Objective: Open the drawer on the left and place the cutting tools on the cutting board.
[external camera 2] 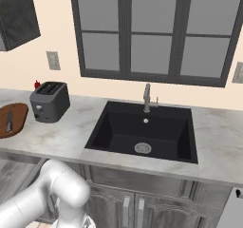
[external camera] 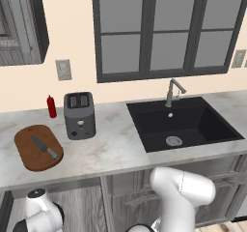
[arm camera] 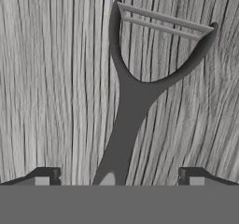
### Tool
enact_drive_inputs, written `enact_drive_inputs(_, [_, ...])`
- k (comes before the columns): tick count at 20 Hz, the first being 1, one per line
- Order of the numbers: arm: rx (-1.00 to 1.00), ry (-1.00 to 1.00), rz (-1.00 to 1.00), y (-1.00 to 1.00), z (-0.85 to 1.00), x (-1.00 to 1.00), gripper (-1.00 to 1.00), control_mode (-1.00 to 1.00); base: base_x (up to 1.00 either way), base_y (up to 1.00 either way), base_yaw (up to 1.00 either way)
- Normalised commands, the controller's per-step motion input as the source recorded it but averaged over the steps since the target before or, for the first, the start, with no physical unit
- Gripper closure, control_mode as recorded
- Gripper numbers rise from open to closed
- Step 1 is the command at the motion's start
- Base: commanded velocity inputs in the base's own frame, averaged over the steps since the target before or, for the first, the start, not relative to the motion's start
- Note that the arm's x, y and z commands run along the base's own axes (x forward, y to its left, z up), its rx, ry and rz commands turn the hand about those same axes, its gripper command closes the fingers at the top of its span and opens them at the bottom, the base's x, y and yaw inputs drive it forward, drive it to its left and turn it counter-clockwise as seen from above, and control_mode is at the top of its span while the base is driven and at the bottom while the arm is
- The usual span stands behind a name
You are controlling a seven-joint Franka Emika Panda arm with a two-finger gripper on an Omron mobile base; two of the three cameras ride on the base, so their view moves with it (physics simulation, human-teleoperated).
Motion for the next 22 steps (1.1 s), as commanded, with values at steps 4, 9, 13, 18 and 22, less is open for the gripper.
enact_drive_inputs(4, [-0.04, 0.00, 0.00, 0.08, 0.00, 0.00, -1.00, -1.00, 0.00, 0.00, 0.00])
enact_drive_inputs(9, [-0.05, 0.00, 0.00, 0.07, -0.01, 0.00, -1.00, -1.00, 0.00, 0.00, 0.00])
enact_drive_inputs(13, [-0.03, 0.00, 0.00, 0.01, -0.07, 0.00, -1.00, -1.00, 0.00, 0.00, 0.00])
enact_drive_inputs(18, [0.00, 0.00, 0.00, 0.00, -0.11, 0.00, -1.00, -1.00, 0.00, 0.00, 0.00])
enact_drive_inputs(22, [0.00, 0.00, 0.00, 0.00, -0.16, 0.00, -1.00, -1.00, 0.00, 0.00, 0.00])
